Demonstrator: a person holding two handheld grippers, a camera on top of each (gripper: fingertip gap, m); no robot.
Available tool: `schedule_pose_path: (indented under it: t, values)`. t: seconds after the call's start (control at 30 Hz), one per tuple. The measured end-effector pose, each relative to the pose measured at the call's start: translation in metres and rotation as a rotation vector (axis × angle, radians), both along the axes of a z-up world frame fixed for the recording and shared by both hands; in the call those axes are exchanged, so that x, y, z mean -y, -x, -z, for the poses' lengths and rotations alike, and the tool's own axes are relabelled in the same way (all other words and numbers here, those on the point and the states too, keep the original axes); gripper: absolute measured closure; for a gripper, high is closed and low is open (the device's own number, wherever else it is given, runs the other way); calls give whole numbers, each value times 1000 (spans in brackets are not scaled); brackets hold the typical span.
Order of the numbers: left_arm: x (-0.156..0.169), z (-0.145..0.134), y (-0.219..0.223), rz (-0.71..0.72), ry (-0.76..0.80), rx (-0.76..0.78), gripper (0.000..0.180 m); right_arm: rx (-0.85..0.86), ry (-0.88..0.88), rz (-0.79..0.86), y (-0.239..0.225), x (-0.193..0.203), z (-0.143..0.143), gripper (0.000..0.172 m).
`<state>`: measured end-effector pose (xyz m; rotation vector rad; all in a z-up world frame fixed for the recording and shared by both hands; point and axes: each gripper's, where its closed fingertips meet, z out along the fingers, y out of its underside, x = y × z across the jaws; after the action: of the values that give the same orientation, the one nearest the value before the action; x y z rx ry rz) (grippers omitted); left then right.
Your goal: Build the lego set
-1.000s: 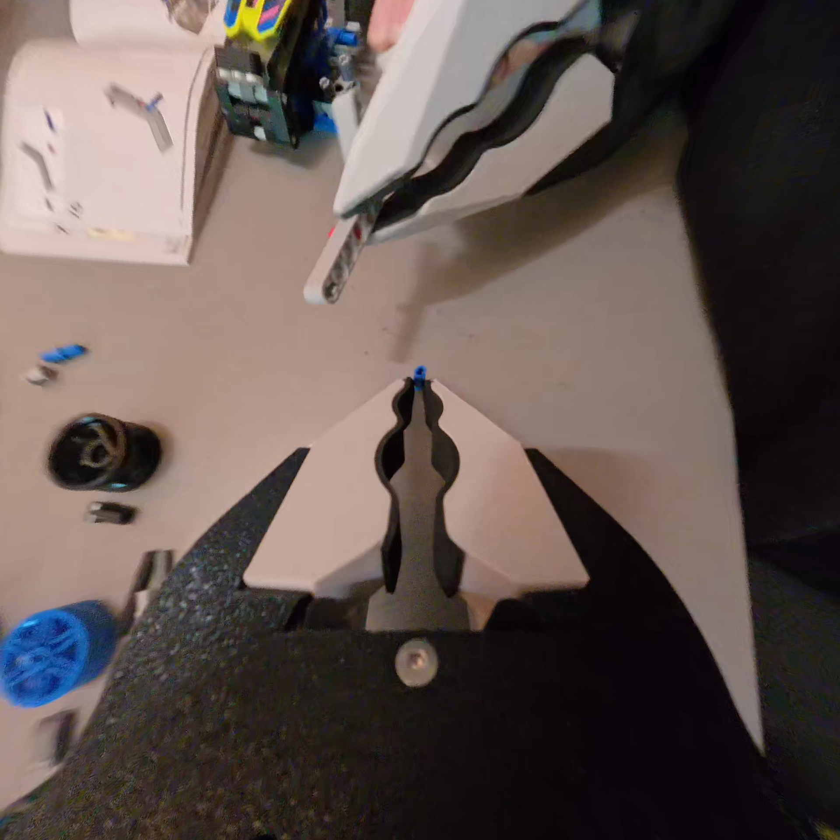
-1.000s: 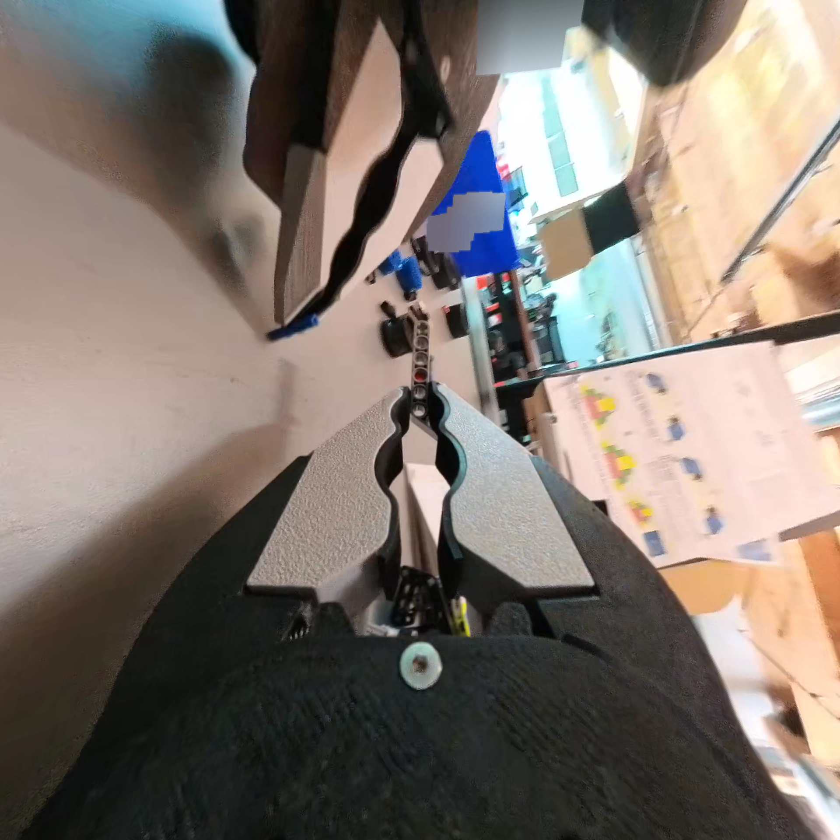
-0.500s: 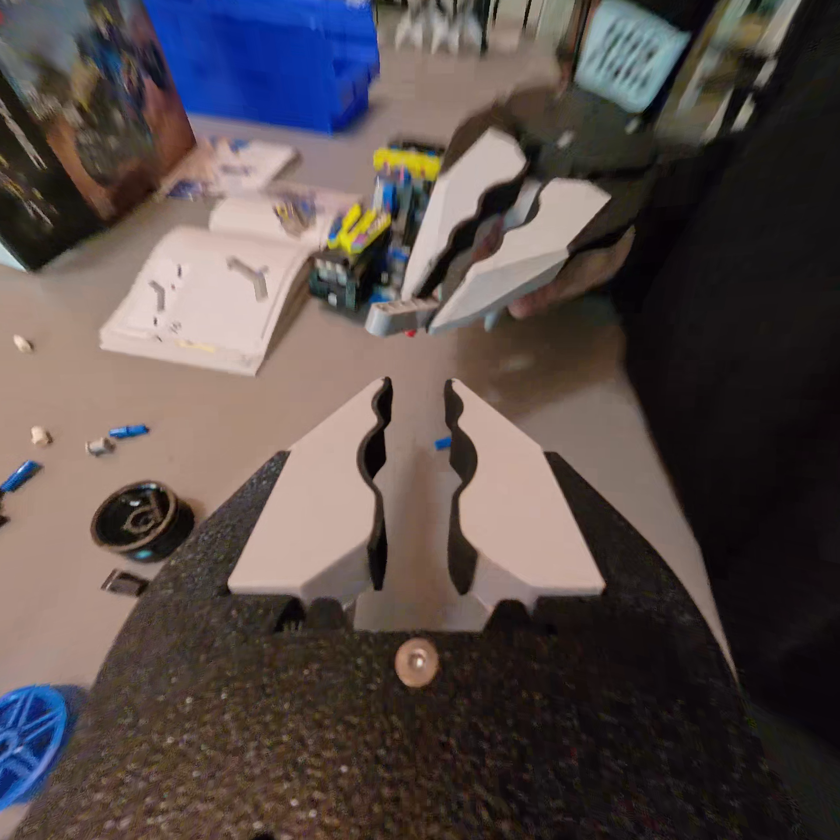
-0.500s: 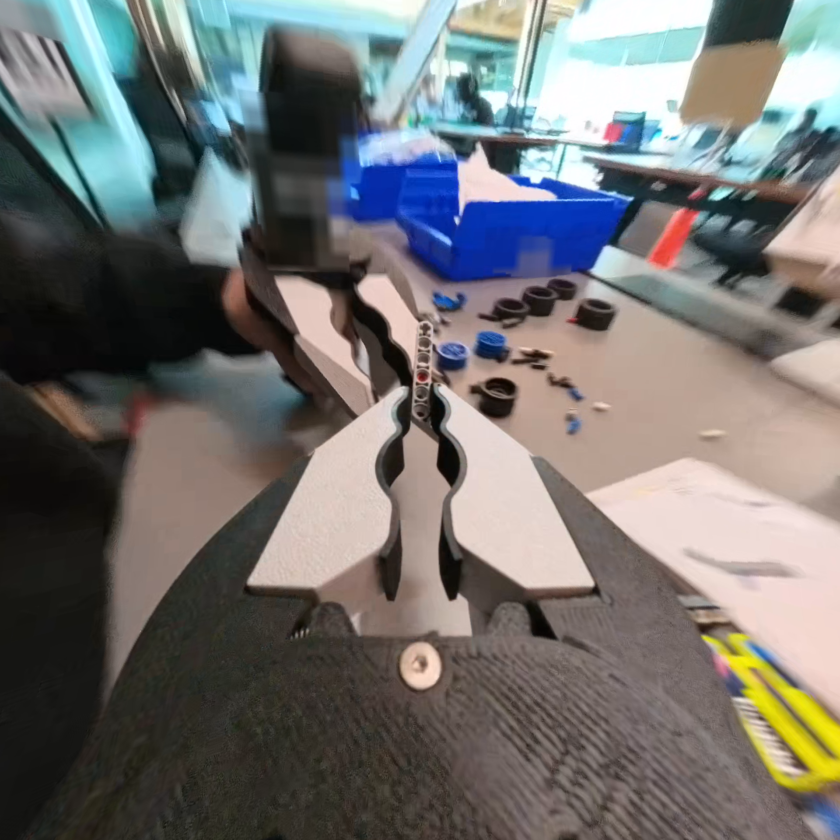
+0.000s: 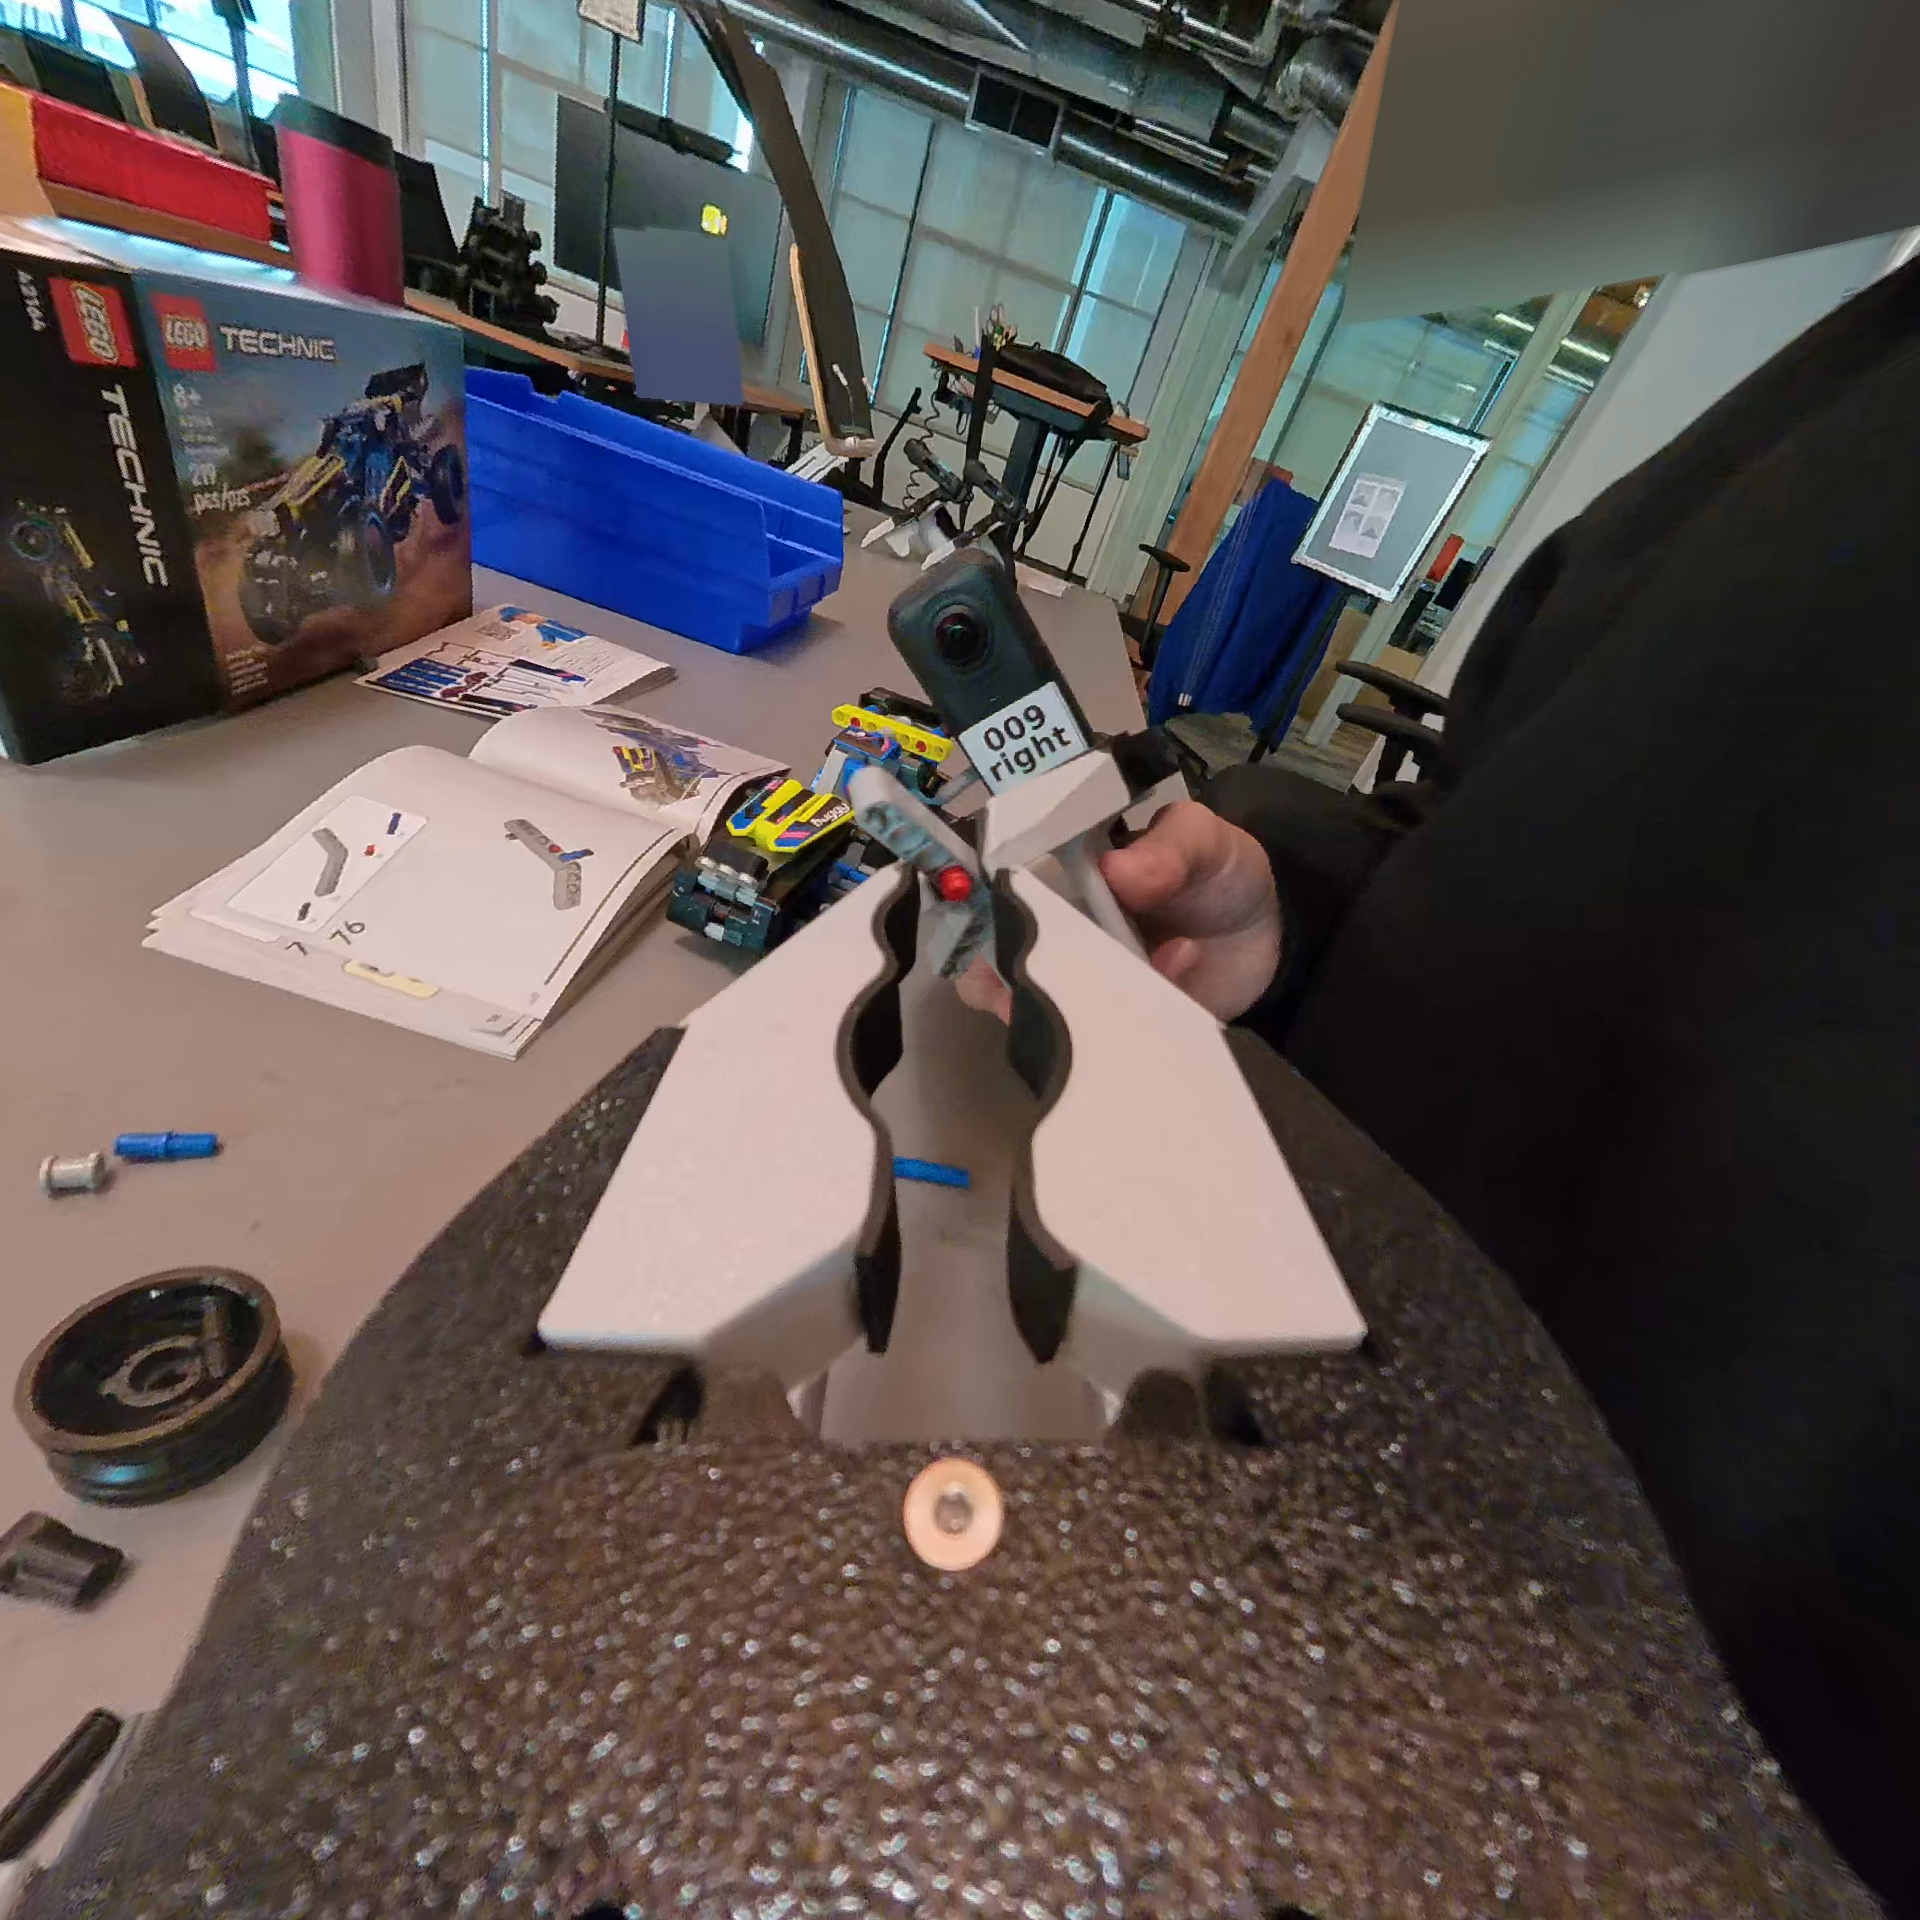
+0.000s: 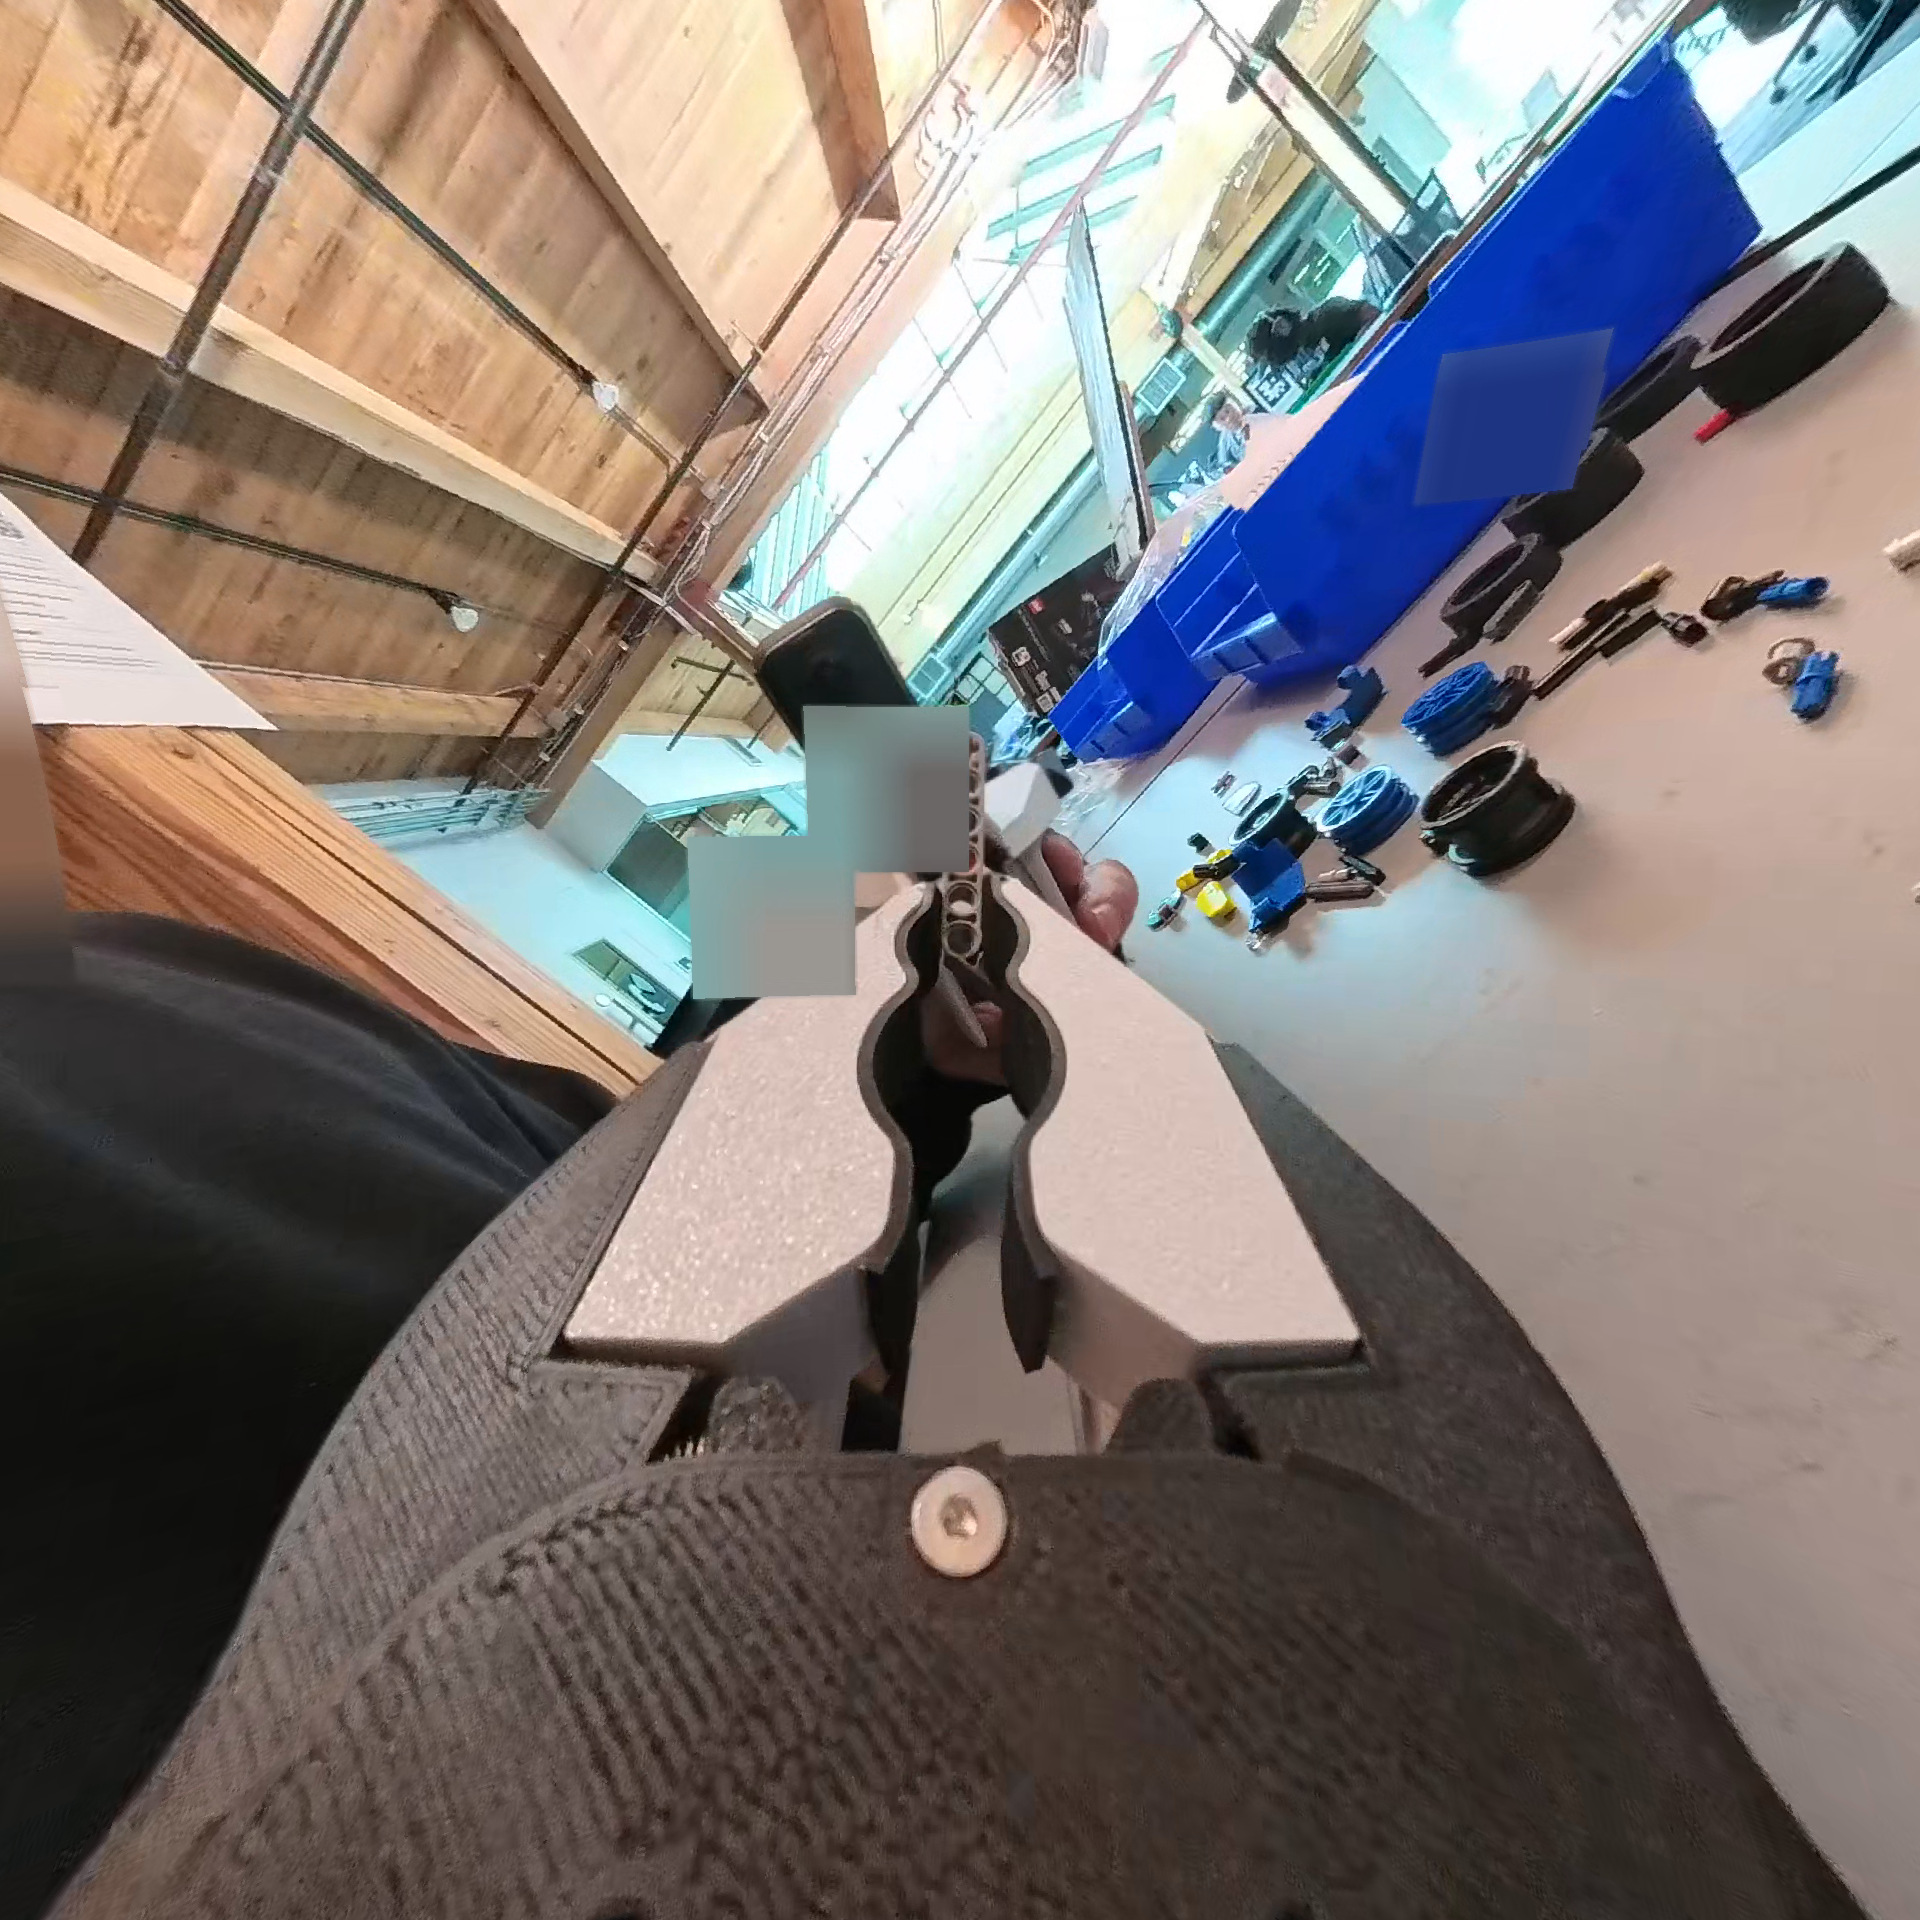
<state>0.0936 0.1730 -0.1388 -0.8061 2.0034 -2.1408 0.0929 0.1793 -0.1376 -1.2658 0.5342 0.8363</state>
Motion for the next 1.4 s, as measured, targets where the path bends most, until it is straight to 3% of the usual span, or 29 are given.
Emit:
schedule_pose_path:
  t: [0.17,0.3,0.5,0.73,0.77,0.87,0.97,1.07,1.17,1.27,1.4]
  values:
    - [0,4,-4,-34,-42,-5,174,52,27,30,-2,0,4,167]
    - [-1,11,-8,-103,-169,44,179,51,62,63,-6,0,10,167]
    - [-3,21,-6,-100,-303,30,179,27,115,43,-5,-1,19,167]
    - [-2,22,-6,-92,-154,-69,180,40,128,83,-6,1,19,167]
    - [-2,25,-7,-116,-184,-49,180,39,138,106,-9,2,21,167]
    - [-10,48,-9,-202,-587,141,179,7,104,250,-37,18,15,167]
    - [-7,55,-7,-189,-536,2,179,59,197,113,-9,9,28,167]
    - [-21,84,-12,-168,-749,-68,179,146,289,56,6,3,35,167]
    - [-10,91,-16,-126,-807,-3,179,217,367,101,-2,8,42,167]
    - [-4,111,-17,-70,-893,10,179,138,358,123,-10,17,42,167]
    - [2,112,-21,-50,-872,13,176,-72,218,137,-18,31,32,167]
